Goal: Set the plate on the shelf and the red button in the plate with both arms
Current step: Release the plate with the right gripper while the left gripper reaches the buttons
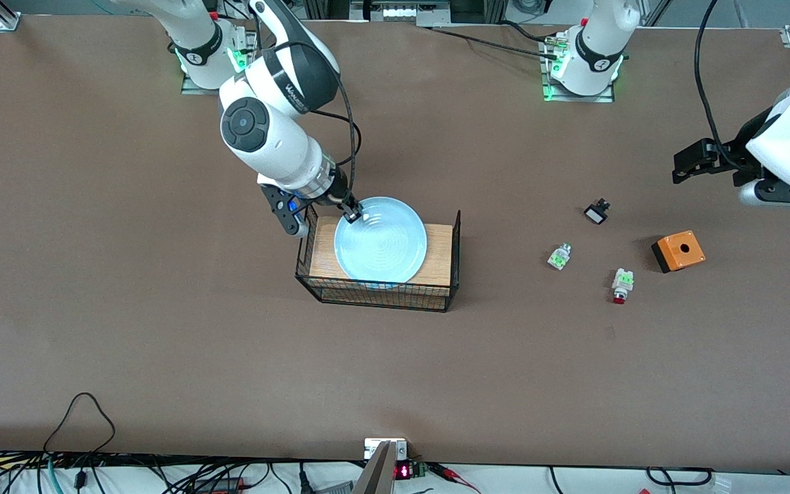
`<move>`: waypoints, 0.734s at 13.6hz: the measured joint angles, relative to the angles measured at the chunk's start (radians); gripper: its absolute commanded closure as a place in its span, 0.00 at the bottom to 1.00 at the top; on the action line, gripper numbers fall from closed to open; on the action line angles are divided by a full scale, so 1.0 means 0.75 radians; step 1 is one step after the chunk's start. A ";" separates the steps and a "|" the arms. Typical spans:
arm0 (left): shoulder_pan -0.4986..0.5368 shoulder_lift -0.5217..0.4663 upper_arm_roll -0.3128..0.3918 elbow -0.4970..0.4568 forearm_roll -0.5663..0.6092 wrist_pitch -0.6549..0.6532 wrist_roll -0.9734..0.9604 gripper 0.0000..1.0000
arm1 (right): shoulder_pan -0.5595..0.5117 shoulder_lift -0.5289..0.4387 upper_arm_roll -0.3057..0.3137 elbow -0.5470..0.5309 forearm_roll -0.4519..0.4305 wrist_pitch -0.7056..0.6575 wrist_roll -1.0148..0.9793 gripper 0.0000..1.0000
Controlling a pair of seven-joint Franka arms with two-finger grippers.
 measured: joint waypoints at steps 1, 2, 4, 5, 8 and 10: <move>0.000 0.010 0.001 0.000 0.000 0.000 0.000 0.00 | -0.004 0.000 -0.012 0.000 0.000 0.007 -0.017 0.56; 0.000 0.022 0.002 0.000 0.000 0.000 0.000 0.00 | -0.008 0.000 -0.018 0.000 0.000 0.010 -0.028 0.01; 0.000 0.057 0.004 -0.003 0.000 0.000 0.000 0.00 | -0.009 0.000 -0.019 0.001 0.000 0.016 -0.037 0.00; 0.000 0.099 0.003 -0.011 0.001 -0.003 0.000 0.00 | -0.007 -0.001 -0.018 0.002 0.000 0.021 -0.039 0.00; -0.003 0.296 -0.004 -0.011 0.080 0.009 0.000 0.00 | -0.009 -0.028 -0.020 0.029 0.000 0.011 -0.040 0.00; -0.004 0.351 -0.006 0.008 0.093 0.009 0.000 0.00 | -0.010 -0.088 -0.044 0.051 -0.021 -0.076 -0.042 0.00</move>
